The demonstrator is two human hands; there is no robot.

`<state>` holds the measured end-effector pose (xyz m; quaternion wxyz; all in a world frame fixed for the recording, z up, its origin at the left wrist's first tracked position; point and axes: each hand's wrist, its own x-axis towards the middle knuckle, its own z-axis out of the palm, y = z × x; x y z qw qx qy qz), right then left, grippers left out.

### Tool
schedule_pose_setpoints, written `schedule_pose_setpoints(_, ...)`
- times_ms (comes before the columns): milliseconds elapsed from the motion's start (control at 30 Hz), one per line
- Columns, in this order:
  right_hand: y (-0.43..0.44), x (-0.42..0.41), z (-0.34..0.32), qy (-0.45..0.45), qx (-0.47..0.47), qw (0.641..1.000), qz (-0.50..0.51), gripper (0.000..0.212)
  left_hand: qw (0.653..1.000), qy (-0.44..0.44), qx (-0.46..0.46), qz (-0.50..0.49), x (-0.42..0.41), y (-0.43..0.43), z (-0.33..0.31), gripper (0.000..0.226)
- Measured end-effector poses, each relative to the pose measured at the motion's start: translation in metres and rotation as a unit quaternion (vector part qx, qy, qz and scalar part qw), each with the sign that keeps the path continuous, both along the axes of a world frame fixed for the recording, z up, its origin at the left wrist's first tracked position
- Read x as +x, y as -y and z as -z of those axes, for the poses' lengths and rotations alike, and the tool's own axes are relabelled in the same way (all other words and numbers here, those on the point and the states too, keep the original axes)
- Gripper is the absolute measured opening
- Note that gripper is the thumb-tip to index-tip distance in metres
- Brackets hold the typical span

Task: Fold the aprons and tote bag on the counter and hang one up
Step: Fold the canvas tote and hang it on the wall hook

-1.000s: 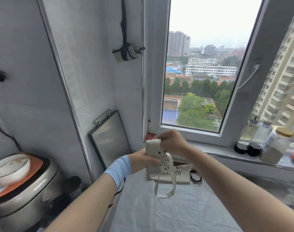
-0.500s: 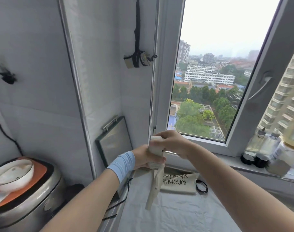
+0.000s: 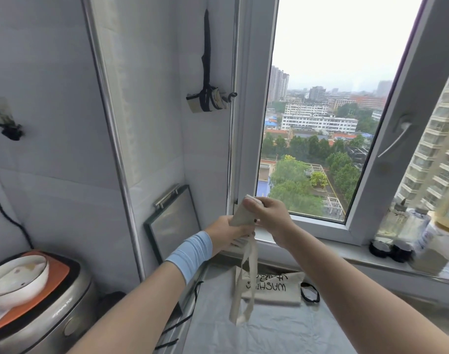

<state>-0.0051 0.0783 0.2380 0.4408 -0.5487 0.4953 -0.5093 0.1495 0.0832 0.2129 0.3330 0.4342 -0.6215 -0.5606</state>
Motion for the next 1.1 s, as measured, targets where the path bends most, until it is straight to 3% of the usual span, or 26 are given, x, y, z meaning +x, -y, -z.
schedule_pose_setpoints(100, -0.007, 0.0, 0.01, 0.026, 0.072, 0.995, -0.06, 0.104, 0.997, -0.031, 0.017, -0.064, -0.009, 0.003, -0.009, 0.041)
schedule_pose_setpoints(133, -0.011, 0.0, 0.015, -0.002, 0.09, 0.992, -0.084, 0.113, 0.993, -0.054, 0.047, -0.091, -0.01, 0.005, -0.011, 0.043)
schedule_pose_setpoints(167, -0.016, -0.001, 0.021, -0.028, 0.094, 0.99, -0.101, 0.109, 0.987, -0.081, 0.08, -0.114, -0.01, 0.006, -0.014, 0.047)
schedule_pose_setpoints(233, -0.022, -0.005, 0.031, -0.039, 0.084, 0.991, -0.095, 0.075, 0.973, -0.13, 0.129, -0.14, -0.01, 0.008, -0.02, 0.054)
schedule_pose_setpoints(300, -0.021, -0.01, 0.035, 0.0, 0.071, 0.996, -0.061, 0.038, 0.964, -0.167, 0.155, -0.136, -0.006, 0.009, -0.024, 0.049)
schedule_pose_setpoints(367, -0.02, -0.019, 0.037, 0.043, 0.064, 0.995, -0.068, 0.016, 0.954, -0.212, 0.182, -0.106, -0.002, 0.009, -0.023, 0.039)
schedule_pose_setpoints(467, -0.023, -0.03, 0.038, 0.024, 0.069, 0.991, -0.112, 0.022, 0.931, -0.286, 0.225, -0.043, 0.007, 0.005, -0.022, 0.03)
schedule_pose_setpoints(567, -0.025, -0.037, 0.041, -0.039, 0.11, 0.982, -0.148, 0.04, 0.926, -0.303, 0.226, -0.013, 0.011, -0.001, -0.022, 0.019)
schedule_pose_setpoints(667, -0.022, -0.044, 0.05, -0.115, 0.179, 0.962, -0.171, 0.046, 0.978, -0.156, 0.124, 0.065, 0.012, -0.009, -0.028, 0.013)
schedule_pose_setpoints(767, -0.015, -0.057, 0.062, -0.045, 0.26, 0.946, -0.189, 0.041, 0.992, -0.065, 0.019, 0.104, 0.016, -0.016, -0.033, 0.013)
schedule_pose_setpoints(867, -0.005, -0.063, 0.069, 0.033, 0.31, 0.929, -0.198, 0.047, 0.981, -0.105, 0.039, 0.16, 0.017, -0.024, -0.034, 0.034)
schedule_pose_setpoints(933, -0.003, -0.056, 0.066, 0.045, 0.319, 0.926, -0.198, 0.044, 0.963, -0.056, 0.087, 0.248, 0.011, -0.032, -0.027, 0.033)
schedule_pose_setpoints(1000, -0.001, -0.048, 0.051, 0.03, 0.343, 0.923, -0.174, 0.039, 0.942, 0.086, 0.104, 0.308, 0.002, -0.039, -0.016, 0.029)
schedule_pose_setpoints(1100, 0.005, -0.036, 0.021, 0.013, 0.337, 0.93, -0.144, 0.053, 0.889, 0.366, 0.05, 0.27, -0.002, -0.038, 0.003, 0.026)
